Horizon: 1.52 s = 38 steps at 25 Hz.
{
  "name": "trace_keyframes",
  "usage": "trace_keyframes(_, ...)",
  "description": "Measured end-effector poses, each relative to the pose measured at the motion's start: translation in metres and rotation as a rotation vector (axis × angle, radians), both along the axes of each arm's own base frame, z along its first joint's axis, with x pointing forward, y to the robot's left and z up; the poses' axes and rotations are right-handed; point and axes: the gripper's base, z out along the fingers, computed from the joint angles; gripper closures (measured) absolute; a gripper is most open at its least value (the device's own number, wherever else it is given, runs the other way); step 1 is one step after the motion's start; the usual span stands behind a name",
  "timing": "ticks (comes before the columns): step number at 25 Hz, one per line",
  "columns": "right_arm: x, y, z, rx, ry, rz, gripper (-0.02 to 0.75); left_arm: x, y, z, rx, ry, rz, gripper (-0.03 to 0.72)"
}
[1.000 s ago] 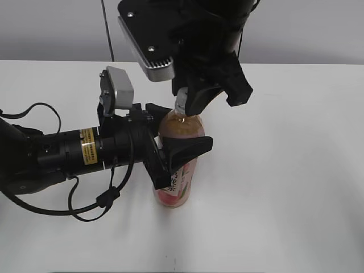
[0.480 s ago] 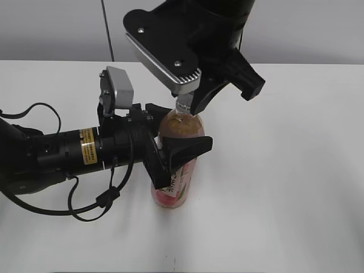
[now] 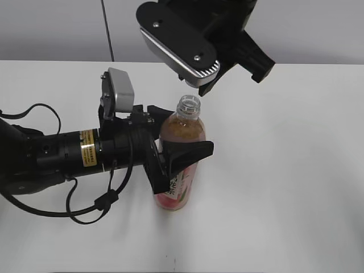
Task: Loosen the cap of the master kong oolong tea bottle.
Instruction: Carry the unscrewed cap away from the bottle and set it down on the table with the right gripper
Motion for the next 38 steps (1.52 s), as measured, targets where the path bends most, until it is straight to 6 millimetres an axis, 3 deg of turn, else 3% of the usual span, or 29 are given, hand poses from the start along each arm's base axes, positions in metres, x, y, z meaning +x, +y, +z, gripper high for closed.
trace_keyframes(5,-0.002,-0.004,0.009,0.025,-0.008,-0.091,0.463,-0.001,0.0,0.0,-0.001,-0.001,-0.005,0.23)
trace_keyframes(11,0.003,-0.018,0.02,0.079,-0.01,-0.415,0.463,-0.001,0.0,0.0,-0.001,-0.001,-0.005,0.23)
trace_keyframes(15,0.019,-0.038,0.02,0.141,0.024,-0.702,0.463,-0.001,0.0,0.0,-0.001,-0.001,-0.005,0.23)
trace_keyframes(19,0.041,-0.076,0.014,0.216,0.105,-1.034,0.463,-0.001,0.0,0.0,-0.001,-0.001,-0.005,0.23)
trace_keyframes(25,0.06,-0.147,-0.024,0.227,0.282,-1.499,0.463,-0.001,0.0,0.0,-0.001,-0.001,-0.005,0.23)
trace_keyframes(29,0.052,-0.178,-0.062,0.145,0.359,-1.804,0.463,-0.001,0.0,0.0,-0.001,0.0,-0.005,0.23)
trace_keyframes(34,0.028,-0.199,-0.123,0.041,0.346,-1.937,0.463,-0.001,0.0,0.0,-0.001,0.0,-0.005,0.23)
trace_keyframes(38,0.013,-0.203,-0.155,0.084,0.332,-1.999,0.463,-0.001,0.0,0.0,-0.001,0.0,-0.005,0.23)
